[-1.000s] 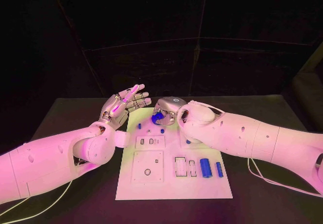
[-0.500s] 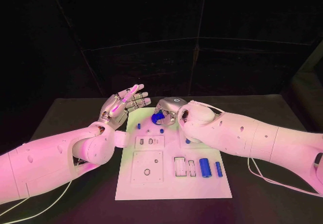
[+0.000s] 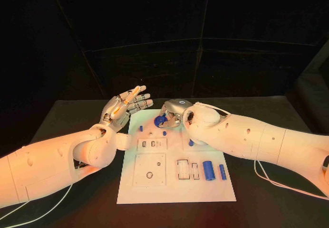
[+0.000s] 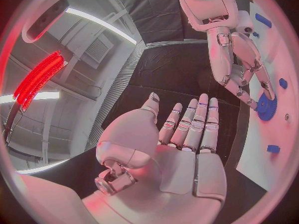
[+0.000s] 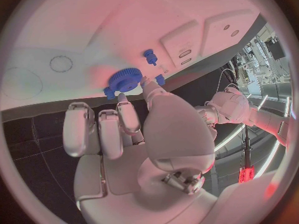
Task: Assemble the parts on the task board
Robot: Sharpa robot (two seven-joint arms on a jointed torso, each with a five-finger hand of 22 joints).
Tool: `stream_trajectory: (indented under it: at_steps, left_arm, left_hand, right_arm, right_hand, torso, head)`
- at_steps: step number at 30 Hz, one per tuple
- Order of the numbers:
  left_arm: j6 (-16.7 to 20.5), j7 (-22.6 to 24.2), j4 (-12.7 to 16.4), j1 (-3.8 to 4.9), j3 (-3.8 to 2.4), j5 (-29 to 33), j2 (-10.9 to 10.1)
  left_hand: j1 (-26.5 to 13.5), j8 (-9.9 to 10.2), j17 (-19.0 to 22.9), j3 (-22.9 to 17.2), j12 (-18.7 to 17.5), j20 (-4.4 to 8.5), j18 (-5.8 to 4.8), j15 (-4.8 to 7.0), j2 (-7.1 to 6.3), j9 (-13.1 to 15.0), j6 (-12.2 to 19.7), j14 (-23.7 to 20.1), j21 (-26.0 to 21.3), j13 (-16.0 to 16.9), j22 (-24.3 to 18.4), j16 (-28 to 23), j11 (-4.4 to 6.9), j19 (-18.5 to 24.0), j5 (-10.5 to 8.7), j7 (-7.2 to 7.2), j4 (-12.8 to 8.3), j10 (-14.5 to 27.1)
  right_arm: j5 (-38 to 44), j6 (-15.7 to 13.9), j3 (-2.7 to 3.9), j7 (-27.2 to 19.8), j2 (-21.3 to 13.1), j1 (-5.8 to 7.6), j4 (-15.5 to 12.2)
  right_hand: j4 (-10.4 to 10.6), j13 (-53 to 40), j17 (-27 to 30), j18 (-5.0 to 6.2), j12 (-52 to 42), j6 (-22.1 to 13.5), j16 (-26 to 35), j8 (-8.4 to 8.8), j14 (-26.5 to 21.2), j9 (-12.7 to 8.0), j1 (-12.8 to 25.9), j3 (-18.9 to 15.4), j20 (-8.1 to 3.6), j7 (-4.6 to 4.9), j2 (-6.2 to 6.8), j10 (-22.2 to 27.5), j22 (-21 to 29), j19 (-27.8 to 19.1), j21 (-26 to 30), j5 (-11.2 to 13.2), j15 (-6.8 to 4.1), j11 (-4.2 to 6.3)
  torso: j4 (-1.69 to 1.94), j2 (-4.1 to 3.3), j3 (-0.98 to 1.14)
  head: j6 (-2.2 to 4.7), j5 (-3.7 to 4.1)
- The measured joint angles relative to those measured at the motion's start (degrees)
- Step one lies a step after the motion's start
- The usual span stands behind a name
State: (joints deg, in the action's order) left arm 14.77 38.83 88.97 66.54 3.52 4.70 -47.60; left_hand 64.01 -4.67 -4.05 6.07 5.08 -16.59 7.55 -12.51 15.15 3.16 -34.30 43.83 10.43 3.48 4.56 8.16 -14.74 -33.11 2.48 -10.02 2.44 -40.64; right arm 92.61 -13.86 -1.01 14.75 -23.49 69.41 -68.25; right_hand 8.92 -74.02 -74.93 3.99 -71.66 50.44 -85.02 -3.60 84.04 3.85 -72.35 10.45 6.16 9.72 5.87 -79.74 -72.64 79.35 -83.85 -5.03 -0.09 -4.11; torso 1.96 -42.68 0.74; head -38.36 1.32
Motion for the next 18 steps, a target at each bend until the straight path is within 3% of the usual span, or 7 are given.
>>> stream_trajectory:
  at_steps: [4,9,13,18]
  left_arm:
    - [-0.01,0.00,-0.01,0.00,0.00,0.00,-0.04]
    - [-0.02,0.00,-0.09,0.00,0.00,0.00,-0.22]
    - [-0.02,0.00,-0.13,0.00,0.00,0.00,-0.53]
    - [0.01,0.01,-0.23,0.00,0.00,0.00,-0.95]
  left_hand:
    - [0.00,0.00,0.00,0.00,0.00,0.00,0.00,0.00,0.00,0.00,0.00,0.00,0.00,0.00,0.00,0.00,0.00,0.00,0.00,0.00,0.00,0.00]
    - [0.00,0.00,0.00,0.00,0.00,0.00,0.00,0.00,0.00,0.00,0.00,0.00,0.00,0.00,0.00,-0.22,0.00,0.00,0.00,0.00,0.00,0.00]
    - [0.00,0.00,0.00,0.00,0.00,0.00,0.00,0.00,0.00,0.00,0.00,0.00,0.00,0.00,-0.03,-0.22,0.00,0.00,0.00,0.00,0.00,0.00]
    - [0.00,0.00,0.00,-0.16,0.00,0.00,0.00,0.00,0.00,0.00,0.00,0.00,0.00,0.00,-0.04,-0.22,0.00,0.00,0.00,0.00,-0.16,0.00]
  right_arm:
    - [-0.51,-1.80,0.00,-0.60,-0.92,0.00,-0.59]
    - [-3.41,-8.37,-0.01,-5.74,-4.11,0.00,-2.78]
    - [-8.35,-12.30,-0.01,-11.10,-9.03,0.13,-5.62]
    - [-17.55,-12.74,0.00,-16.45,-16.16,0.70,-7.87]
  right_hand:
    - [0.80,-0.36,0.00,0.01,-0.49,0.70,0.00,0.00,0.00,0.09,0.40,-0.80,0.20,-0.12,-0.40,-0.20,-0.44,0.20,0.00,-0.33,0.00,-0.20]
    - [-0.29,0.02,0.01,0.01,-0.18,0.70,0.00,0.00,0.00,0.09,-2.15,-0.73,0.20,-0.12,-1.80,-0.20,-0.31,0.20,0.00,-3.87,0.00,-0.20]
    - [-1.45,0.10,0.01,0.00,-0.17,1.69,0.00,-0.20,0.00,0.10,-4.17,-0.84,0.20,-0.32,-1.63,-0.18,-0.12,0.20,0.00,-5.20,0.00,-0.18]
    - [-2.94,-0.08,0.01,0.00,-0.16,2.55,0.22,-0.55,0.00,0.20,-6.05,-1.20,0.20,-0.52,-1.09,0.02,0.00,0.20,0.00,-5.93,0.00,0.02]
  torso:
    - [-0.02,0.00,0.01]
    - [-0.10,0.05,0.02]
    - [-0.24,0.10,0.03]
    - [-0.66,0.18,0.03]
  head:
    - [0.10,0.02]
    - [0.37,0.04]
    - [0.78,0.05]
    - [1.23,0.31]
